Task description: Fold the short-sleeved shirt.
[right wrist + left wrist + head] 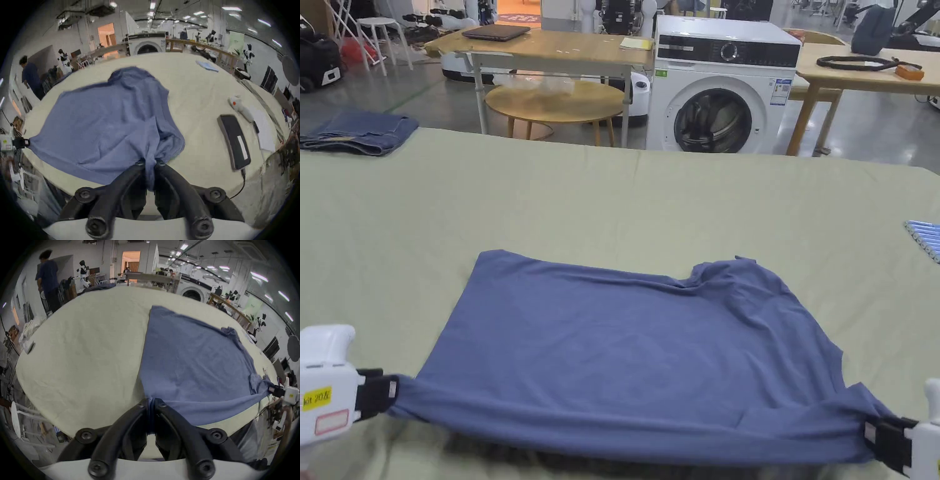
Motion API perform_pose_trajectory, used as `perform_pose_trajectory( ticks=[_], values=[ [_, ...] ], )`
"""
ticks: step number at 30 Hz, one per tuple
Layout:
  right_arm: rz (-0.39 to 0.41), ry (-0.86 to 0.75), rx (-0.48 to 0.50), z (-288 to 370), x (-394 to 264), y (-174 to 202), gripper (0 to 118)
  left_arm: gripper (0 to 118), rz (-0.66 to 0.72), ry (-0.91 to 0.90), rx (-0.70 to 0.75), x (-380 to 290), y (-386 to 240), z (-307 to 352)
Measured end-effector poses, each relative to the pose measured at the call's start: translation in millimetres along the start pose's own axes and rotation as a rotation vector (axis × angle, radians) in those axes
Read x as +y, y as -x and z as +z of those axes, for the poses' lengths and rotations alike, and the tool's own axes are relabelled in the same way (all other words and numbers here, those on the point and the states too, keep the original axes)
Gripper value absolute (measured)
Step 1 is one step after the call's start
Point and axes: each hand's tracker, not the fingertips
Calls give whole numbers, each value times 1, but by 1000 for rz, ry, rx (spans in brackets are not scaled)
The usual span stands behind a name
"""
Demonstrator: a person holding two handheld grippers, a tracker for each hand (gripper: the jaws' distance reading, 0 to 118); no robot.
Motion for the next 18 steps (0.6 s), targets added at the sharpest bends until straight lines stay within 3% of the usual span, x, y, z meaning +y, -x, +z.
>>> perform_pose_trajectory(
  ticks=[9,18],
  values=[
    [-43,-24,-13,-64,65,5,5,1,-22,-51,4,83,-7,-55],
    [-100,120,-19,-153,104,10,5,1,-2,48,60,117,-5,-130]
  ],
)
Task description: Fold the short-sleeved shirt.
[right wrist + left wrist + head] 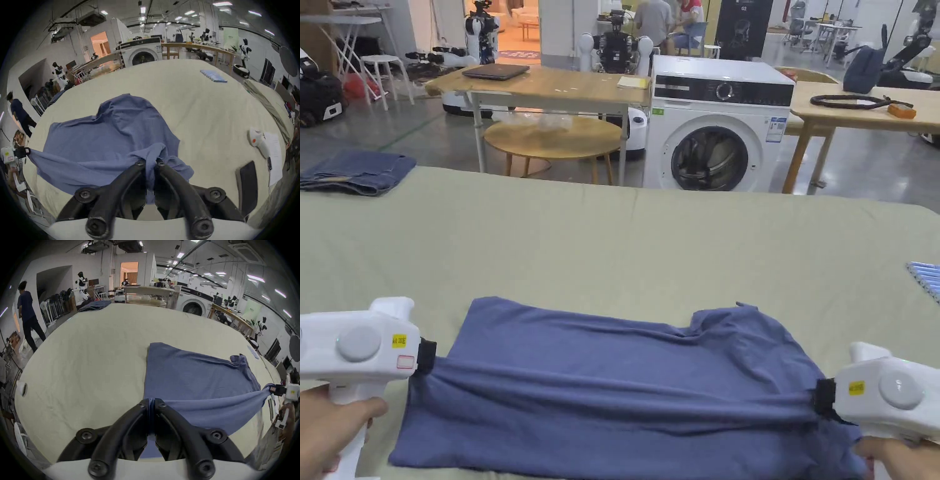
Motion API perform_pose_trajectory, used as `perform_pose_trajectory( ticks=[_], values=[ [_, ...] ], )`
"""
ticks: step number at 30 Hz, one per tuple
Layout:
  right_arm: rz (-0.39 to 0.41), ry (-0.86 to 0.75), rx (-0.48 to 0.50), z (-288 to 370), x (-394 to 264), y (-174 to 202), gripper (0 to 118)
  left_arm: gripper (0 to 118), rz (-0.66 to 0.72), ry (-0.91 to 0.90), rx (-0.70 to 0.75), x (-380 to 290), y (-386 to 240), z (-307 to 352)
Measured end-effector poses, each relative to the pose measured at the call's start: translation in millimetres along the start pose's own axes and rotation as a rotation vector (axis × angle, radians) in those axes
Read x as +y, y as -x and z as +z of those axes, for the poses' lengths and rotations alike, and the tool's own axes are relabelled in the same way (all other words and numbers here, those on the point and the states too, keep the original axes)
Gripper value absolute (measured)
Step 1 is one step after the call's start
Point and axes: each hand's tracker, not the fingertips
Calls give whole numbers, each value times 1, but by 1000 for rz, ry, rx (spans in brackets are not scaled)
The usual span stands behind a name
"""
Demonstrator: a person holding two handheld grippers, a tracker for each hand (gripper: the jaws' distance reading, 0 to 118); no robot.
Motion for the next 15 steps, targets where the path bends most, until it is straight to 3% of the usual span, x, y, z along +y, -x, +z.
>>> perform_pose_trajectory(
  ticks=[7,11,13,14,15],
  values=[
    [22,1,-35,-26,8,-1,6,1,21,40,13,-3,-8,-22],
    [51,-104,-39,-9,6,2,10,1,3,31,32,0,-6,-31],
    [73,-181,-29,6,4,7,21,3,5,-15,18,-2,-10,-18],
    [88,-230,-25,13,2,10,29,9,3,-39,7,-3,-13,-12],
    [102,-274,-22,20,0,12,45,29,-1,-60,2,-3,-16,-6]
  ],
)
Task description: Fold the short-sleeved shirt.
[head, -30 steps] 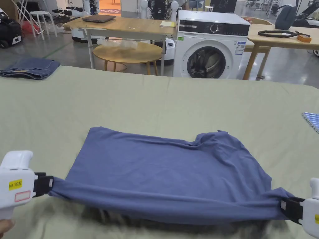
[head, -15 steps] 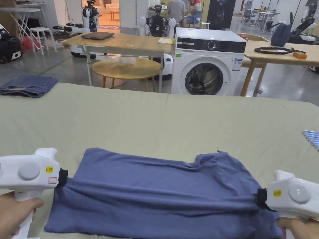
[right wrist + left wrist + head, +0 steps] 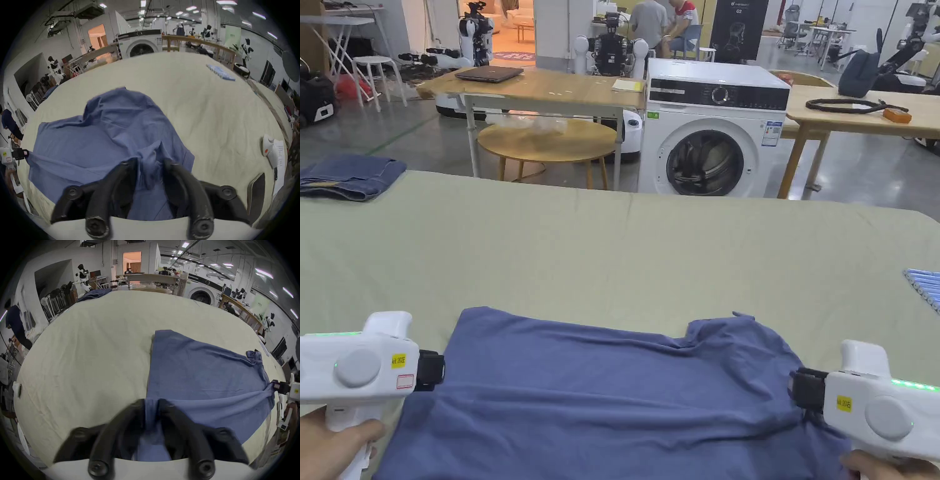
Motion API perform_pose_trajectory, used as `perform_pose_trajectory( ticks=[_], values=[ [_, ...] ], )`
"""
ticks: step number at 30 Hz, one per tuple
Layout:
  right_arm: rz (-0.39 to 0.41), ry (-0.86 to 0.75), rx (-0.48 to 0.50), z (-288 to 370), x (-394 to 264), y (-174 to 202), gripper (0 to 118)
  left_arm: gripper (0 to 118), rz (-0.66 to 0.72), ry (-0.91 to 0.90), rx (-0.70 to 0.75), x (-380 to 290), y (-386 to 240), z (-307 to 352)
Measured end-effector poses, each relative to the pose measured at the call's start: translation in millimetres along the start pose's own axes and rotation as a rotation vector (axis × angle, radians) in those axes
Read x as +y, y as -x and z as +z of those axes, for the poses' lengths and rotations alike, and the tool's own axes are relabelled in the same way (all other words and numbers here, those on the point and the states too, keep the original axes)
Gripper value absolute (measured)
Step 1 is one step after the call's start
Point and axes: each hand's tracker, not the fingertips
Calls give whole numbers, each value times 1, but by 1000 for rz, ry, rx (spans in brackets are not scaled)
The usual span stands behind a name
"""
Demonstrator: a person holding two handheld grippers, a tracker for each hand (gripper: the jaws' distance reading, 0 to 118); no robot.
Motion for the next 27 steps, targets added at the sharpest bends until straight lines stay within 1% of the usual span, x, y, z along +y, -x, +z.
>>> perform_pose_trajectory(
  ticks=[1,2,3,4,7,9,11,12,13,14,15,16,17,18,22,25,26,27],
  values=[
    [8,-43,-2,8,-1,4,60,38,-3,-36,-17,-1,-4,8],
    [14,-93,-4,18,-3,10,69,39,-7,-75,-43,-7,-11,21],
    [15,-133,-3,25,-4,14,71,43,-9,-113,-62,-11,-16,32],
    [14,-173,-3,32,-7,20,71,45,-13,-163,-72,-15,-21,41],
    [-2,-302,-17,55,-18,36,71,45,-43,-302,-76,-29,-38,70],
    [10,-380,-26,70,-26,51,71,44,-67,-393,-53,-41,-49,83],
    [27,-420,-41,78,-31,62,70,44,-87,-447,-31,-49,-56,90],
    [24,-436,-31,82,-33,68,70,44,-97,-471,-18,-52,-59,95],
    [22,-446,-18,85,-36,71,65,44,-93,-500,4,-55,-63,100],
    [23,-458,-6,88,-38,75,53,42,-86,-526,3,-56,-76,117],
    [24,-465,-6,90,-39,78,24,31,-84,-538,-9,-58,-77,123],
    [30,-469,-6,91,-40,81,5,19,-73,-554,-10,-60,-79,128],
    [32,-478,-1,93,-42,83,1,8,-78,-566,-15,-61,-79,133],
    [31,-486,5,94,-43,84,0,1,-89,-562,-14,-61,-79,135],
    [42,-495,6,101,-44,86,0,0,-109,-535,7,-64,-68,145],
    [42,-479,1,100,-44,84,0,0,-84,-388,15,-69,-47,143],
    [42,-476,3,100,-46,81,0,0,-73,-301,24,-70,-29,129],
    [45,-469,1,99,-46,80,0,0,-50,-265,27,-72,-20,123]
  ],
)
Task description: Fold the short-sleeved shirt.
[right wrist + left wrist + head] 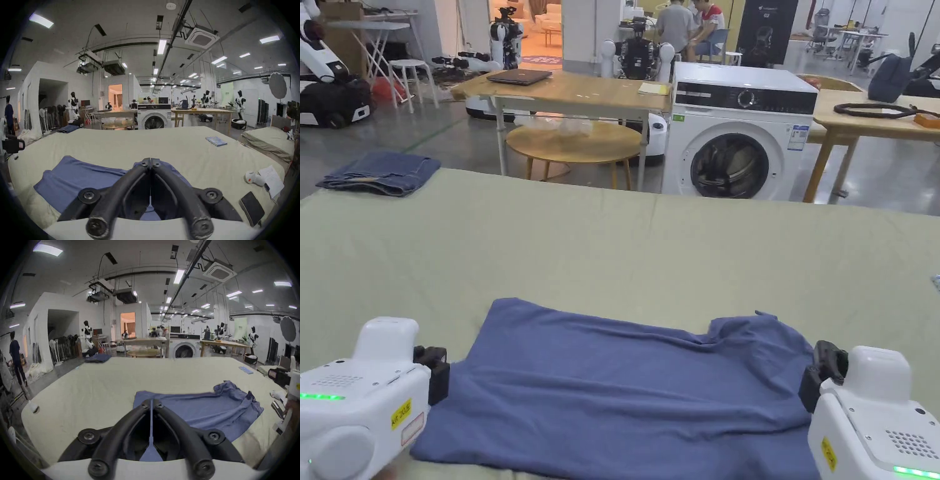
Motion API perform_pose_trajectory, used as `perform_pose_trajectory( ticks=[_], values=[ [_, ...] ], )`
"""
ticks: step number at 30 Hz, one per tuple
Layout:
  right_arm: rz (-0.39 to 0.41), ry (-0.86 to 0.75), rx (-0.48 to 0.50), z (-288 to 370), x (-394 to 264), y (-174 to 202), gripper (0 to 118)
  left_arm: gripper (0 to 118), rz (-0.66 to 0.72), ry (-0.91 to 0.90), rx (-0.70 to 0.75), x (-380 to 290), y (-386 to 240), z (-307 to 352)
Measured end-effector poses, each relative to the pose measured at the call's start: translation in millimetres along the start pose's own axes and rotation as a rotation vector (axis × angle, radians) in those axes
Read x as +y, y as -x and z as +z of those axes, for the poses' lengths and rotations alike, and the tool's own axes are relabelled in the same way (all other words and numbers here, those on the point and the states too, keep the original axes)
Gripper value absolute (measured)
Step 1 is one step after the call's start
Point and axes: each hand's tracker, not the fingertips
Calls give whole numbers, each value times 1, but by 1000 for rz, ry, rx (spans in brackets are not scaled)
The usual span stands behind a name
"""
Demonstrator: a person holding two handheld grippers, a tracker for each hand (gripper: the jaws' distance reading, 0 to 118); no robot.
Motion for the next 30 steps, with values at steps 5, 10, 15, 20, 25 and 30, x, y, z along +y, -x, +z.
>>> perform_pose_trajectory(
  ticks=[5,10,15,20,25,30],
  values=[
    [7,53,-15,-8,-7,-8,0,0,171,311,-74,-20,49,-45],
    [18,98,-34,-13,-16,-14,0,46,207,435,-74,-30,51,-76],
    [14,134,-55,-14,-22,-23,0,72,144,544,26,-51,36,-108],
    [1,167,-69,-9,-25,-41,0,70,40,483,62,-55,17,-101],
    [-5,287,-88,-21,-23,-77,0,31,65,469,-2,-57,22,-92],
    [-17,556,-10,-55,-31,-115,6,1,53,443,-19,-51,27,-85]
  ],
)
